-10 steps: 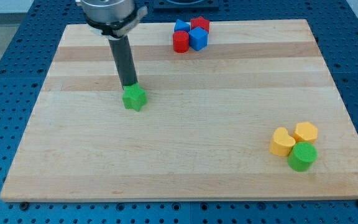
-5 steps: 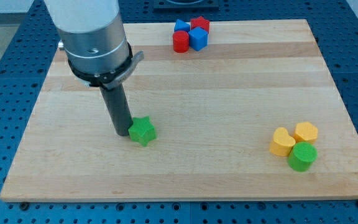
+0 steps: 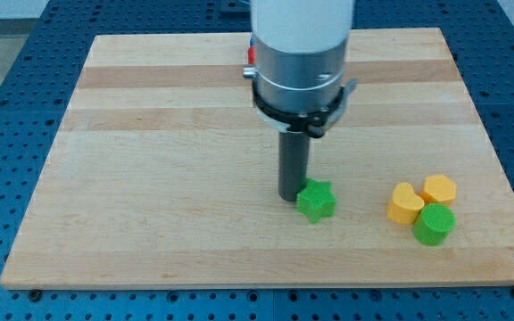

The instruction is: Push the green star into the yellow heart

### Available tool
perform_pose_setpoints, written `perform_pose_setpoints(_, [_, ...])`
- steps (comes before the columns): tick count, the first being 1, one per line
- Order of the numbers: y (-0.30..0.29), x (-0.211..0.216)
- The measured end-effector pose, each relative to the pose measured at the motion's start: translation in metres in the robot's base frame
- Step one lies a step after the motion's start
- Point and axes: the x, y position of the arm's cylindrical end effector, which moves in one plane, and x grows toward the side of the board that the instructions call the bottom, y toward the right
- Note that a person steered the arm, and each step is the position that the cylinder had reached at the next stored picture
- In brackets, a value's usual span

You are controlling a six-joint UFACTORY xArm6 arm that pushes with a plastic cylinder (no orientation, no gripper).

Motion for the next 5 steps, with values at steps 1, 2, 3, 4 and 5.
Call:
perform_pose_setpoints(1, [0.010, 0.020])
perform_pose_setpoints(2, [0.015, 0.034])
perform_pose_setpoints(3, [0.015, 0.045])
perform_pose_setpoints(4, [0.016, 0.057])
perform_pose_setpoints(5, [0.032, 0.057])
